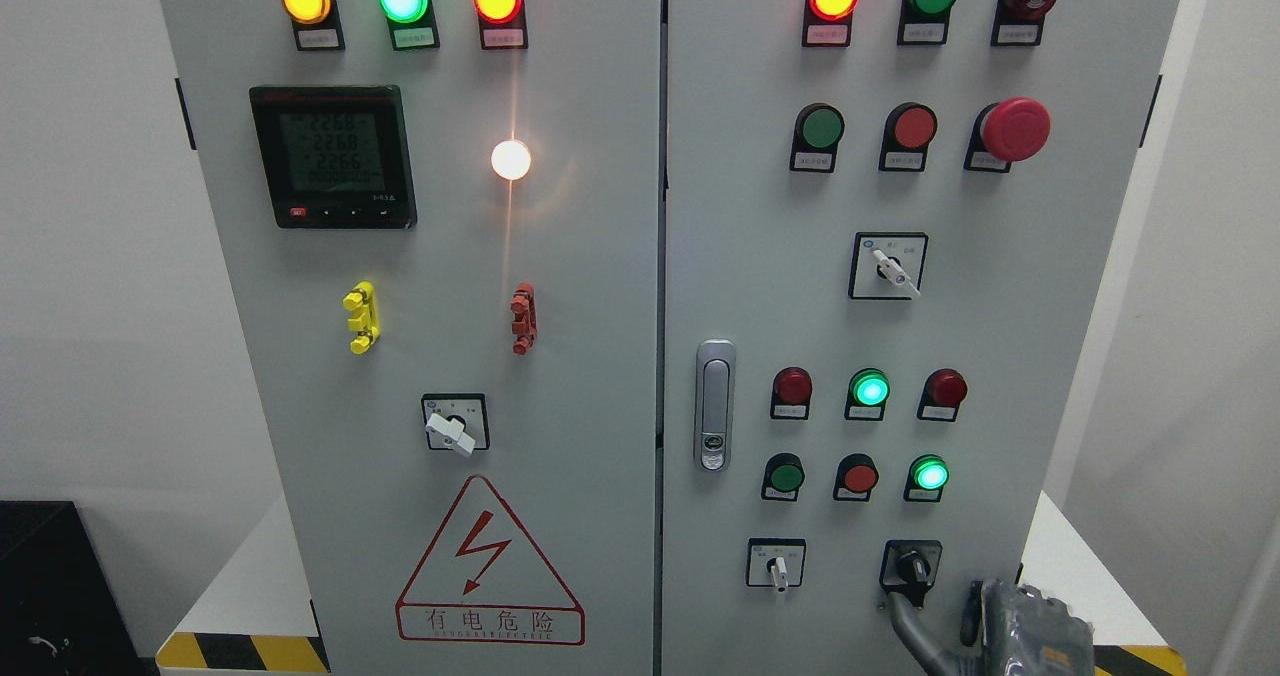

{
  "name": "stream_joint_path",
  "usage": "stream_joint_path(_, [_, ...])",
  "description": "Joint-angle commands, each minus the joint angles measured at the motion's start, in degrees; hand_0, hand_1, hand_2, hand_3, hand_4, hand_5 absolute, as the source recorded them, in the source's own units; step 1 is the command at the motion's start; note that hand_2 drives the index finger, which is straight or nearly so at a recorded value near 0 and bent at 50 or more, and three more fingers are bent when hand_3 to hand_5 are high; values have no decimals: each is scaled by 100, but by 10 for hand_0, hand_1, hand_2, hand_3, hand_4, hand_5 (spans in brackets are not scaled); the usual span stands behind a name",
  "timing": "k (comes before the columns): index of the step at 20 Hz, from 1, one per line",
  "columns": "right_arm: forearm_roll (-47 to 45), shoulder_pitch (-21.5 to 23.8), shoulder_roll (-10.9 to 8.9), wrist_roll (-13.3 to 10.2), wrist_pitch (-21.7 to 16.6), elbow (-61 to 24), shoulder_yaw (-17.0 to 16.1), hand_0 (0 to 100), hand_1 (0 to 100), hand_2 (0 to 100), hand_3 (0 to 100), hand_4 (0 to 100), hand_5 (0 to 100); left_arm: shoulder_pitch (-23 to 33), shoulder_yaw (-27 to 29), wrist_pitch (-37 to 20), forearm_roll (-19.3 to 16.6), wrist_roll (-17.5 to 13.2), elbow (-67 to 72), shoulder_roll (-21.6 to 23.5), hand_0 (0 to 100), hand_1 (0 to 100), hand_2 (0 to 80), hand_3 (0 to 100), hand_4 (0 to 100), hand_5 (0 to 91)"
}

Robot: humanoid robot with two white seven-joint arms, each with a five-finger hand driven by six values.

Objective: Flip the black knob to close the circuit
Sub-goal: 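Raise the right hand up to the black rotary knob, then twist the black rotary knob with the right hand fingers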

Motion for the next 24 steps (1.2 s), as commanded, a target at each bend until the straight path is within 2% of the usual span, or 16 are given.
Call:
stream_joint_path(1, [1, -8, -35, -10, 0, 80, -106, 0, 52, 833, 1000, 909, 1000, 123, 0, 4, 0, 1, -167, 0, 120, 556, 0, 0, 0, 0])
stream_joint_path(24, [-122, -113, -53, -19, 9, 9, -334, 0, 47, 829, 1000, 904, 1000, 123, 0, 4, 0, 1, -167, 0, 120, 556, 0, 0, 0, 0])
